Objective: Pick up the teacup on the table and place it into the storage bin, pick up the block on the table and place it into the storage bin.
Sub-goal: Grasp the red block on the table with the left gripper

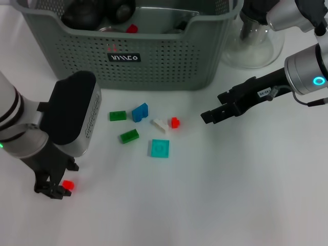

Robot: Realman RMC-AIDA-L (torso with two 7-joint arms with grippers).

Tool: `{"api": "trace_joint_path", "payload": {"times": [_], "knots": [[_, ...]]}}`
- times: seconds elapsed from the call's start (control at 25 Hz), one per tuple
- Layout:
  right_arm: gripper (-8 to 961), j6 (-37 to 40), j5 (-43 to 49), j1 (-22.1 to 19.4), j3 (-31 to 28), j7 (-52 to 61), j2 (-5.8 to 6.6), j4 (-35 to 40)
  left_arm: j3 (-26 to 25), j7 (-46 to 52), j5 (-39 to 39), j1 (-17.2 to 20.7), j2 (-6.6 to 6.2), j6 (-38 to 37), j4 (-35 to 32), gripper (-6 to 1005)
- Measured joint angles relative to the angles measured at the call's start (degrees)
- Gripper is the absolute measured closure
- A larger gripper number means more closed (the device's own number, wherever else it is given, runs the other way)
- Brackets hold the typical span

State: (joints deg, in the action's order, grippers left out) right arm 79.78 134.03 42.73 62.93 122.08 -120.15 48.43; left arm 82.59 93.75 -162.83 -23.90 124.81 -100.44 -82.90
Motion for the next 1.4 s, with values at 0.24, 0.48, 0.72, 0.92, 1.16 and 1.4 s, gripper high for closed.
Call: {"api": "trace_joint_path", "payload": {"times": [0.24,0.48,0.72,0.92,1.16,1.4], "knots": [[70,-0.5,0.0,0.0,-0.2,0.0,0.07,0.0,0.7,-0.1,0.0,0.7,0.0,0.5,0.0,434],[70,-0.7,0.0,0.0,-0.4,0.0,0.09,0.0,1.1,-0.1,-0.3,1.7,0.0,2.3,-0.1,474],[70,-0.7,0.0,0.1,-0.6,0.2,0.09,0.0,1.2,-0.7,-0.5,2.3,0.0,3.5,0.1,481],[70,-0.7,0.0,0.2,-0.6,0.3,0.09,0.0,1.1,-0.8,-0.3,2.7,0.0,3.6,-0.1,512],[69,-0.8,0.0,0.3,-0.6,0.3,0.09,0.2,1.1,-0.8,-0.1,2.7,0.0,3.4,-0.2,571],[69,-0.8,0.0,0.2,-0.6,0.4,0.18,0.2,1.2,-0.7,0.0,2.7,0.0,3.2,-0.2,712]]}}
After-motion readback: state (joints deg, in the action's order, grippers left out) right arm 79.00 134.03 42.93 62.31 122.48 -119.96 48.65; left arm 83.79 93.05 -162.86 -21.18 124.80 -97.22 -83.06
